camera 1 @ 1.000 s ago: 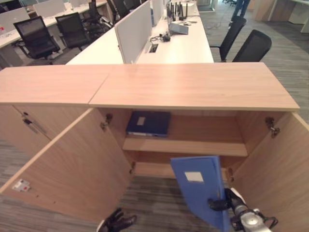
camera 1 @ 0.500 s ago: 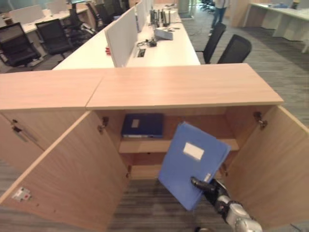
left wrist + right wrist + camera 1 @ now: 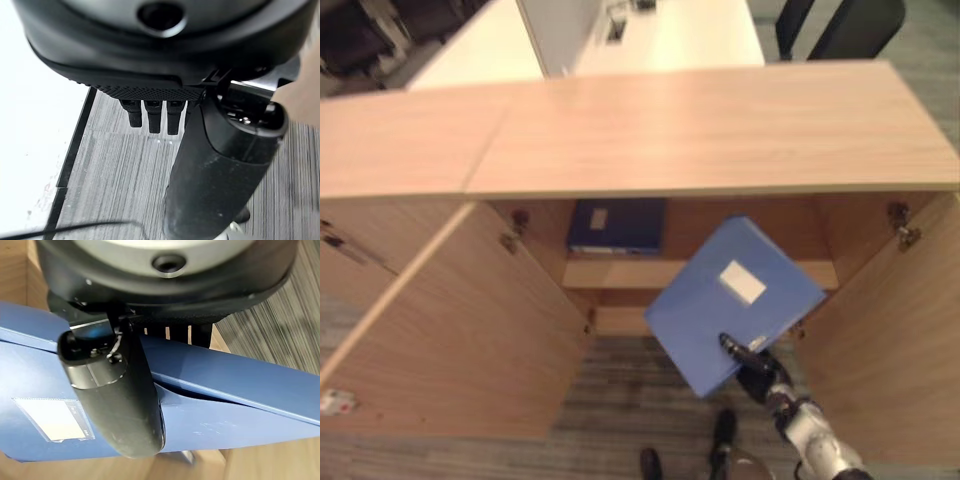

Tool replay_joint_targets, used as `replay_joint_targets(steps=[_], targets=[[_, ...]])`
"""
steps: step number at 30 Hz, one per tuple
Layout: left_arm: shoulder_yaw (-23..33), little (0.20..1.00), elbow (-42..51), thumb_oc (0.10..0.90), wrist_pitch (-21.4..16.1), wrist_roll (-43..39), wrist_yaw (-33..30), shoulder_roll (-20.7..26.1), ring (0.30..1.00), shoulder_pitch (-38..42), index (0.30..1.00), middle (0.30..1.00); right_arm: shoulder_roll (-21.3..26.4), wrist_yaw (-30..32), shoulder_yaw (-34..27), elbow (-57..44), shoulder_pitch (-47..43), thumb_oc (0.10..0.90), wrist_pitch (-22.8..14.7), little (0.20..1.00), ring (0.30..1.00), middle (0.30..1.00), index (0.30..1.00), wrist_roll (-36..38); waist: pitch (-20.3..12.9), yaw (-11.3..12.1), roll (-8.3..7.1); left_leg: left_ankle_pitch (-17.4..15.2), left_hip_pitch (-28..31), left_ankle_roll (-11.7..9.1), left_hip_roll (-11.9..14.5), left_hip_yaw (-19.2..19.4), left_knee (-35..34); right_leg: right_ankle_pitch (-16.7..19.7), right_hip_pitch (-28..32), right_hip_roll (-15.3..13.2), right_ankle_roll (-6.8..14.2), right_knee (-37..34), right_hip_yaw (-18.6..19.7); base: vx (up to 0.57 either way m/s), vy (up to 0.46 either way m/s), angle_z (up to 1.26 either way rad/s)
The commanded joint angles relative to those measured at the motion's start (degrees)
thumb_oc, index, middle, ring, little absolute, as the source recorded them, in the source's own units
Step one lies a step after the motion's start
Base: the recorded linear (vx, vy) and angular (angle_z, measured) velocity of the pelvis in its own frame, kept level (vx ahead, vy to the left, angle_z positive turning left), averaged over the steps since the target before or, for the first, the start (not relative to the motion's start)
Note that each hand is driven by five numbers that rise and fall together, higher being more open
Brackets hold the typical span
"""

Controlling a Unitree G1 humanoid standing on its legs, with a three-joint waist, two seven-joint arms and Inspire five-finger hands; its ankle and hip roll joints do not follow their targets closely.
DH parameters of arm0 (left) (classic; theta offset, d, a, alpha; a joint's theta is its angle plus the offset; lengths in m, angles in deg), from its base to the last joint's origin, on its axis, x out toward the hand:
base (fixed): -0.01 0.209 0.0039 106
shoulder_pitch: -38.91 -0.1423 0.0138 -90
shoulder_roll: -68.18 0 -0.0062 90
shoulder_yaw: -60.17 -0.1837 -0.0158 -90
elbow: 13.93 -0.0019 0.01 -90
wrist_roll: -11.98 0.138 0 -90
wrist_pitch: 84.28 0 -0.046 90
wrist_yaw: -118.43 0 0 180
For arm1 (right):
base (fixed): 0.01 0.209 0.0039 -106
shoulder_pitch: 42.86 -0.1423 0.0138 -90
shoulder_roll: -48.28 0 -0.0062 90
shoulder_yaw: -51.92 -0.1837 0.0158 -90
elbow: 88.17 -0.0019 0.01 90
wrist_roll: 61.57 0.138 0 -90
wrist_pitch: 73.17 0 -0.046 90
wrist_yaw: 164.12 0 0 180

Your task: Put the empty folder in the office cabinet

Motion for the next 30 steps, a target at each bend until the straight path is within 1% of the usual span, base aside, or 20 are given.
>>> replay_joint_targets(steps=[1,4,9,10,11,13,14,17,18,19,20,21,24,25,26,27,30], targets=[[-0.73,0.900,-0.78,0.800,0.02,2.22,-2.89,2.60,0.900,3.72,0.900,0.900,0.99,-0.05,-3.40,-10.80,-8.79,0.400,-7.80,0.300,0.300,0.300,0.300,4.69,3.68,0.03,0.19,-6.65,6.97,-3.76,3.32,-6.18,-0.11,-2.75,-0.08,-0.16,3.02,2.19,0.86,0.08,-0.145,0.00],[-1.49,0.900,-0.74,0.800,-0.16,2.25,-3.49,2.43,0.900,4.53,0.900,0.900,1.63,0.56,-3.62,-12.06,-10.56,0.400,-8.78,0.300,0.300,0.300,0.300,5.47,4.19,0.09,0.35,-6.34,5.62,-4.07,3.74,-6.84,-0.11,-3.84,-1.97,-0.33,2.59,4.03,1.06,0.08,-0.130,-0.05],[-2.32,0.900,-0.84,0.800,-0.34,1.71,-4.50,2.45,0.900,6.56,0.900,0.900,3.25,2.53,-4.58,-15.44,-16.05,0.400,-12.36,0.300,0.300,0.300,0.300,7.57,5.62,0.31,0.70,-5.77,2.98,-4.92,4.90,-7.52,-0.11,-6.21,-6.84,-0.79,2.14,8.45,1.19,0.10,-0.119,0.07],[-2.25,0.900,-1.05,0.800,-0.32,1.39,-4.82,2.47,0.900,7.33,0.900,0.900,2.94,3.28,-5.11,-16.41,-17.80,0.400,-13.46,0.300,0.300,0.300,0.300,8.72,5.98,0.44,0.65,-5.61,2.13,-5.14,5.16,-7.46,-0.11,-6.85,-8.45,-0.83,1.90,9.93,1.24,0.07,-0.089,0.08],[-2.24,0.900,-1.07,0.800,-0.32,1.38,-4.82,2.47,0.900,7.38,0.900,0.900,2.95,3.29,-5.12,-16.40,-17.84,0.400,-13.46,0.300,0.300,0.300,0.300,8.73,5.96,0.44,0.62,-5.61,2.07,-5.15,5.14,-7.46,-0.11,-6.90,-8.55,-0.86,1.90,10.02,1.27,0.07,-0.096,0.07],[-2.10,0.900,-1.33,0.800,-0.07,1.36,-5.29,2.49,0.900,8.08,0.900,0.900,3.01,3.92,-5.97,-17.29,-18.92,0.400,-14.77,0.300,0.300,0.300,0.300,10.26,6.59,0.38,0.65,-5.47,1.36,-5.41,5.46,-7.42,-0.11,-7.51,-10.21,-1.03,1.83,11.42,1.45,0.06,-0.068,0.09],[-2.05,0.900,-1.20,0.800,-0.12,1.21,-5.80,2.42,0.900,8.63,0.900,0.900,2.93,4.48,-6.46,-17.86,-20.30,0.400,-15.98,0.300,0.300,0.300,0.300,11.59,7.01,0.37,0.77,-5.19,0.57,-5.71,5.61,-7.43,-0.11,-7.99,-11.78,-1.20,1.70,12.49,1.59,0.05,-0.053,0.09],[-2.27,0.900,-1.01,0.800,-0.16,1.03,-6.00,2.27,0.900,9.05,0.900,0.900,3.02,5.03,-7.29,-18.07,-21.98,0.400,-17.02,0.300,0.300,0.300,0.300,12.73,7.60,0.39,0.92,-4.97,-0.32,-6.04,5.57,-7.56,-0.11,-8.37,-13.55,-1.47,1.65,13.93,1.87,0.03,-0.030,0.07],[-3.62,0.900,-0.50,0.800,-0.53,-0.01,-6.71,1.12,0.900,11.76,0.900,0.900,1.29,5.18,-7.37,-18.54,-24.53,0.400,-17.88,0.300,0.300,0.300,0.300,15.69,7.80,-0.27,1.26,-4.95,-1.33,-6.35,5.46,-7.63,-0.11,-8.58,-15.66,-1.32,1.59,14.67,2.70,0.03,0.027,0.05],[-3.80,0.900,-0.08,0.800,-0.45,-0.96,-7.13,0.42,0.900,12.16,0.900,0.900,0.36,5.92,-7.88,-18.10,-25.61,0.400,-19.04,0.300,0.300,0.300,0.300,17.29,7.68,-0.29,1.50,-5.06,-1.69,-6.34,5.41,-7.57,-0.11,-8.60,-16.29,-1.48,1.65,14.94,2.93,0.03,0.044,0.01],[-4.85,0.900,0.71,0.800,-0.56,-2.26,-7.84,-0.68,0.900,12.21,0.900,0.900,-0.96,6.74,-8.39,-17.02,-27.89,0.400,-21.43,0.300,0.300,0.300,0.300,19.87,7.94,-0.24,1.95,-5.18,-2.28,-6.29,5.22,-7.64,-0.11,-8.62,-17.51,-1.69,1.79,15.79,3.30,0.01,0.023,-0.08],[-4.85,0.900,0.73,0.800,-0.54,-2.29,-7.86,-0.71,0.900,12.24,0.900,0.900,-0.92,6.70,-8.37,-16.93,-27.99,0.400,-21.48,0.300,0.300,0.300,0.300,19.92,7.93,-0.23,1.93,-5.18,-2.33,-6.28,5.18,-7.63,-0.11,-8.66,-17.62,-1.73,1.79,15.89,3.34,0.01,0.021,-0.11],[-6.36,0.900,2.34,0.800,-0.89,-4.06,-8.77,-1.31,0.900,12.97,0.900,0.900,-1.05,9.06,-9.46,-14.52,-33.06,0.400,-23.88,0.300,0.300,0.300,0.300,21.35,8.39,0.00,2.52,-5.18,-3.21,-6.30,4.77,-7.77,-0.11,-8.84,-19.30,-2.02,1.92,16.92,3.96,0.00,0.004,-0.02],[-6.83,0.900,2.65,0.800,-1.13,-4.47,-8.86,-1.09,0.900,12.92,0.900,0.900,-0.87,9.61,-9.44,-13.61,-34.74,0.400,-24.16,0.300,0.300,0.300,0.300,21.51,8.43,0.08,2.70,-5.19,-3.57,-6.35,4.69,-7.78,-0.11,-8.84,-19.51,-2.04,1.94,16.78,4.17,0.03,0.028,-0.03],[-7.43,0.900,3.36,0.800,-1.78,-5.81,-8.89,-0.73,0.900,13.15,0.900,0.900,1.19,10.76,-9.11,-10.39,-39.33,0.400,-24.37,0.300,0.300,0.300,0.300,21.44,8.55,0.49,3.01,-5.12,-4.11,-6.42,4.61,-7.79,-0.11,-8.88,-20.54,-2.22,1.99,17.34,4.41,0.02,0.030,-0.03],[-7.41,0.900,3.36,0.800,-1.77,-5.84,-8.90,-0.79,0.900,13.32,0.900,0.900,1.34,10.63,-9.10,-10.05,-39.69,0.400,-24.36,0.300,0.300,0.300,0.300,21.57,8.65,0.51,3.03,-5.12,-4.17,-6.41,4.58,-7.76,-0.11,-8.89,-20.66,-2.24,2.00,17.42,4.47,0.00,0.000,0.00],[-8.10,0.900,3.82,0.800,-2.28,-6.99,-8.67,0.07,0.900,13.06,0.900,0.900,4.15,11.87,-10.32,-4.36,-44.46,0.400,-23.49,0.300,0.300,0.300,0.300,21.61,8.80,1.02,3.38,-5.06,-4.81,-6.68,4.39,-8.26,-0.11,-8.89,-21.46,-2.57,2.20,17.97,4.60,0.00,0.000,0.01]])
